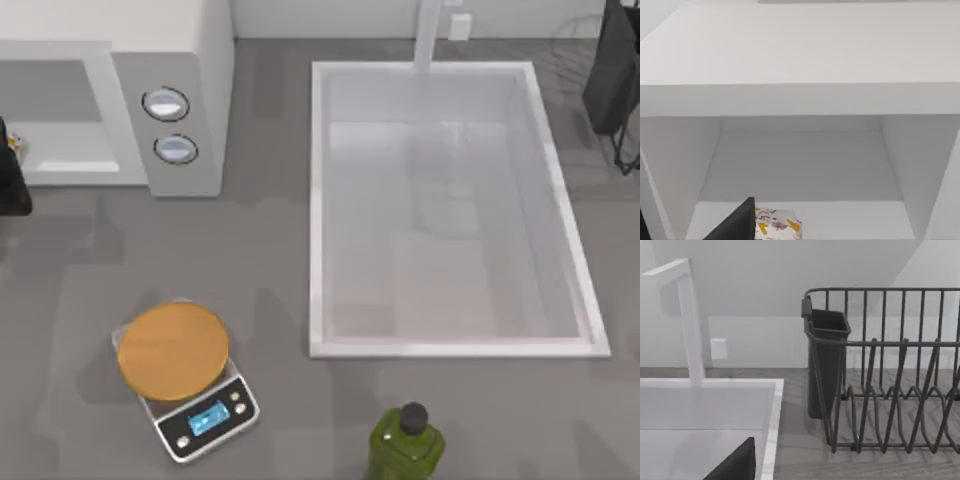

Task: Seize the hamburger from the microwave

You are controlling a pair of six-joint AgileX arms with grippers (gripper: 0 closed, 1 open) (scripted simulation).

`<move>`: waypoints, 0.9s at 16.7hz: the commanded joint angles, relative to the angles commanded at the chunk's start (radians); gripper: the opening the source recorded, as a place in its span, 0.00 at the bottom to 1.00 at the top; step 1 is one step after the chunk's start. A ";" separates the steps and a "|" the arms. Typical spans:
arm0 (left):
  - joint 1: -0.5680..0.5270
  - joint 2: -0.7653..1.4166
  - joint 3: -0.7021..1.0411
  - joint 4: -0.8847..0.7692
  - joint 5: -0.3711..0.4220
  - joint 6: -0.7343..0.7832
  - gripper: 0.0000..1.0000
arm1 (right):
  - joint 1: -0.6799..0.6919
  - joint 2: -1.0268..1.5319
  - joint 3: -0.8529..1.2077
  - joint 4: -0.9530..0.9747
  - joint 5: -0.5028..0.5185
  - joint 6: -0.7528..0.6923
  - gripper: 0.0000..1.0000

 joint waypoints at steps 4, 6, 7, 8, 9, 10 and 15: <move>0.042 0.416 0.145 0.209 0.047 0.018 1.00 | 0.000 0.000 0.000 0.000 0.000 0.000 1.00; 0.063 0.616 0.214 0.309 0.069 0.027 1.00 | 0.000 0.000 0.000 0.000 0.000 0.000 1.00; 0.072 0.711 0.247 0.357 0.080 0.031 1.00 | 0.000 0.000 0.000 0.000 0.000 0.000 1.00; 0.081 0.803 0.279 0.403 0.090 0.035 1.00 | 0.000 0.000 0.000 0.000 0.000 0.000 1.00; 0.090 0.890 0.309 0.446 0.100 0.039 1.00 | 0.000 0.000 0.000 0.000 0.000 0.000 1.00; 0.099 0.973 0.337 0.487 0.109 0.043 1.00 | 0.000 0.000 0.000 0.000 0.000 0.000 1.00; 0.129 1.279 0.443 0.639 0.144 0.056 1.00 | 0.000 0.000 0.000 0.000 0.000 0.000 1.00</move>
